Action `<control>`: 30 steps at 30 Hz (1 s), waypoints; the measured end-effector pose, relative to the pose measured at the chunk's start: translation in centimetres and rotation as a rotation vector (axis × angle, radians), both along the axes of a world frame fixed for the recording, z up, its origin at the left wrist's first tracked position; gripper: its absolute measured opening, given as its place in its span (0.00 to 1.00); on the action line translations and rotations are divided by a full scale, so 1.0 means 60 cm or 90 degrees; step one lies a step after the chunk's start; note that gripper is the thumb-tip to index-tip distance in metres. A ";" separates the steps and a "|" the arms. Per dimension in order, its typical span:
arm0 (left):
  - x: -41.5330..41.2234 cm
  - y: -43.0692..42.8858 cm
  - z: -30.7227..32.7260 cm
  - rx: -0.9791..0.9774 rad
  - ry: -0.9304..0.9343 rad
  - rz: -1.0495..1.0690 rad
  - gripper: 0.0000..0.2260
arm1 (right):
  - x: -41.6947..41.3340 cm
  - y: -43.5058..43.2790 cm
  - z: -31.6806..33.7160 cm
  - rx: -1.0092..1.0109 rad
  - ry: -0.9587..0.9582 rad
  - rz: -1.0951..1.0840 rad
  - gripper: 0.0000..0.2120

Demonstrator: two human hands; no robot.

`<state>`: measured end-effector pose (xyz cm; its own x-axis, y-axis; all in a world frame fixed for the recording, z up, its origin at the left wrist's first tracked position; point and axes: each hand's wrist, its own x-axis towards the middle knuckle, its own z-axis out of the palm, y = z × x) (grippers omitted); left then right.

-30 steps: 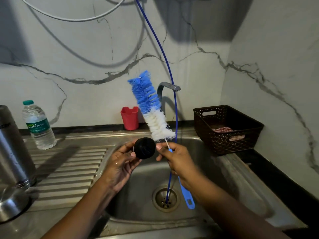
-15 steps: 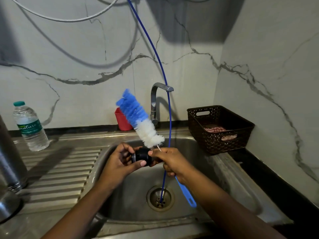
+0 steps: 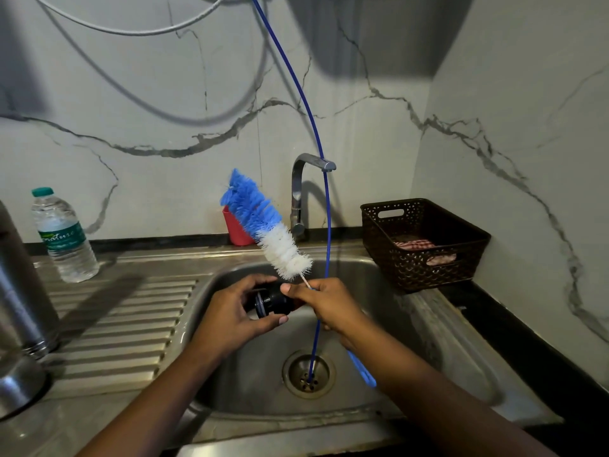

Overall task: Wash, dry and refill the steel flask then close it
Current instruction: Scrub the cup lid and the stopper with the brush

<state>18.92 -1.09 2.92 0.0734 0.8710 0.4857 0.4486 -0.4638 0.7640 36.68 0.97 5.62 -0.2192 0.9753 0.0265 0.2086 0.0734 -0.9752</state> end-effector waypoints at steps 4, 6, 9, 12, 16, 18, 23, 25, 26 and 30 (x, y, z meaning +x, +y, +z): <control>0.003 0.002 -0.004 -0.002 -0.048 -0.003 0.28 | -0.005 0.005 -0.008 0.083 -0.007 -0.036 0.15; 0.006 0.001 -0.003 -0.006 -0.088 -0.007 0.28 | -0.009 0.011 -0.018 0.088 0.021 -0.059 0.16; 0.007 0.003 -0.001 -0.008 -0.122 -0.025 0.28 | -0.011 0.011 -0.019 0.015 0.125 -0.045 0.13; 0.002 0.012 -0.009 -0.010 -0.157 -0.010 0.27 | -0.008 0.008 -0.009 -0.021 0.142 0.010 0.13; -0.020 0.027 -0.020 -0.015 -0.207 0.059 0.26 | 0.026 0.033 -0.004 0.006 0.042 -0.037 0.11; -0.039 0.030 -0.017 -0.003 -0.217 0.119 0.23 | 0.053 0.039 0.002 0.103 -0.018 -0.047 0.07; -0.056 0.026 -0.011 0.016 -0.189 0.245 0.20 | 0.112 0.011 0.045 0.345 -0.378 -0.029 0.16; -0.059 0.029 -0.013 0.004 -0.189 0.274 0.20 | 0.118 -0.001 0.055 0.405 -0.520 0.003 0.18; -0.062 0.030 -0.014 0.000 -0.186 0.290 0.20 | 0.118 -0.009 0.053 0.427 -0.564 0.024 0.21; -0.067 0.030 -0.014 -0.001 -0.181 0.328 0.20 | 0.122 -0.037 0.009 0.462 -0.592 0.042 0.25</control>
